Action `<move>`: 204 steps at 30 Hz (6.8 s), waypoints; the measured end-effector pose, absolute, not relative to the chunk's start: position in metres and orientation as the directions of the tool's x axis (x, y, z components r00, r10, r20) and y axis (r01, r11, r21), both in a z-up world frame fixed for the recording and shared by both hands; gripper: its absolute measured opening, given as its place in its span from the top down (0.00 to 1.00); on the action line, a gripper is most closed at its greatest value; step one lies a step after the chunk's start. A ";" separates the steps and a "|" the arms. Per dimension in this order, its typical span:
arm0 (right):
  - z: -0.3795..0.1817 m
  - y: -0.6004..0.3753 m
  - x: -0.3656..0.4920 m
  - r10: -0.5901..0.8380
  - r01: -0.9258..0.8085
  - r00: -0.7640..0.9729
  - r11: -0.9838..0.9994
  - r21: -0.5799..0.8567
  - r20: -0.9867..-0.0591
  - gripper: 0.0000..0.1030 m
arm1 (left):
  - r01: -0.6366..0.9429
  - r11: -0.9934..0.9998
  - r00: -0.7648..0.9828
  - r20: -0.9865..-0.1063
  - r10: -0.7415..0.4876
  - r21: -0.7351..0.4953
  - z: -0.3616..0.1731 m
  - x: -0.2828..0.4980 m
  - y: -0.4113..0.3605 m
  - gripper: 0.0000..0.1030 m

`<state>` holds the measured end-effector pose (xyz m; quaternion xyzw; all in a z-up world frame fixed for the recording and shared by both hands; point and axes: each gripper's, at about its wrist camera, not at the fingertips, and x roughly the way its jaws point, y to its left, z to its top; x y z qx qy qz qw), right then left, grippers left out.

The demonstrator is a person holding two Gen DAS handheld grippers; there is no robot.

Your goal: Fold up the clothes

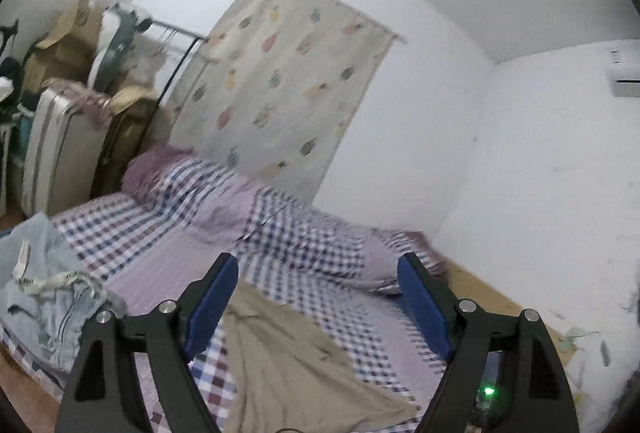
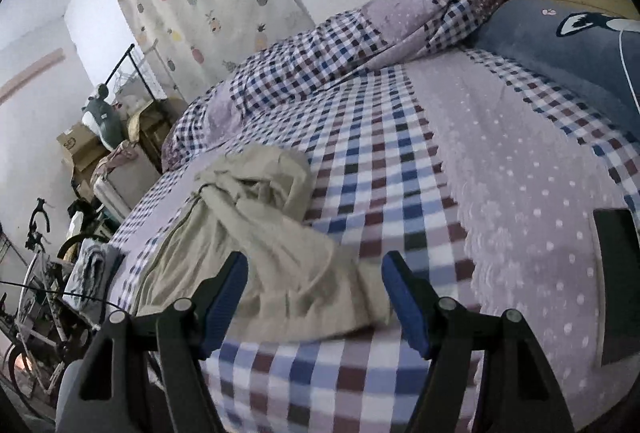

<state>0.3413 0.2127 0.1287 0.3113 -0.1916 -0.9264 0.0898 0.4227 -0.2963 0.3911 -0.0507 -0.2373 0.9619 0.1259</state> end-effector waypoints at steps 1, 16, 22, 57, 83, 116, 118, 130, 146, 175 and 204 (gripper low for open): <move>0.131 0.209 0.346 -0.291 0.056 -0.788 -0.911 0.408 -0.542 0.29 | -0.227 -0.853 -0.962 -0.030 0.273 -0.470 0.393 0.429 -0.297 0.16; 0.143 0.166 0.385 -0.319 0.130 -0.767 -0.927 0.351 -0.557 0.37 | -0.146 -0.822 -0.956 -0.134 0.260 -0.551 0.337 0.445 -0.303 0.15; 0.114 0.171 0.361 -0.159 -0.052 -0.722 -0.958 0.282 -0.673 0.49 | -0.101 -0.821 -0.926 -0.248 0.284 -0.561 0.298 0.428 -0.292 0.15; 0.102 0.169 0.365 -0.106 -0.040 -0.725 -0.980 0.195 -0.680 0.96 | 0.044 -0.993 -0.626 -0.778 0.055 -0.106 0.047 0.258 -0.189 0.95; 0.056 0.137 0.306 0.016 -0.024 -0.604 -1.000 -0.001 -0.797 0.83 | 0.289 -0.667 -0.825 -0.532 0.192 -0.687 0.043 0.305 -0.337 0.97; 0.107 0.137 0.400 -0.079 -0.019 -0.527 -0.994 0.105 -0.846 0.64 | 0.413 -0.617 -0.788 -0.602 0.126 -0.670 0.055 0.345 -0.375 0.91; 0.113 0.151 0.401 -0.074 -0.060 -0.568 -0.990 0.131 -0.820 0.51 | 0.399 -0.603 -0.803 -0.581 0.133 -0.690 0.058 0.348 -0.375 0.78; 0.079 0.170 0.327 -0.045 -0.028 -0.568 -0.997 0.074 -0.822 0.49 | 0.097 -0.705 -0.813 -0.464 0.351 -0.703 0.103 0.271 -0.269 0.16; 0.088 0.186 0.279 -0.005 0.028 -0.596 -0.999 -0.015 -0.803 0.97 | -0.087 -0.736 -0.646 -0.524 0.555 -0.671 0.048 0.094 -0.090 0.13; 0.176 0.408 0.138 0.576 -0.470 -0.405 -0.797 -0.379 -0.710 0.57 | -0.103 -0.724 -0.620 -0.525 0.583 -0.682 0.046 0.062 -0.056 0.13; 0.108 0.201 0.169 -0.081 -0.187 -0.841 -0.884 0.428 -0.534 0.33 | -0.451 -0.848 -0.599 -0.609 0.520 -0.280 0.106 0.097 0.074 0.13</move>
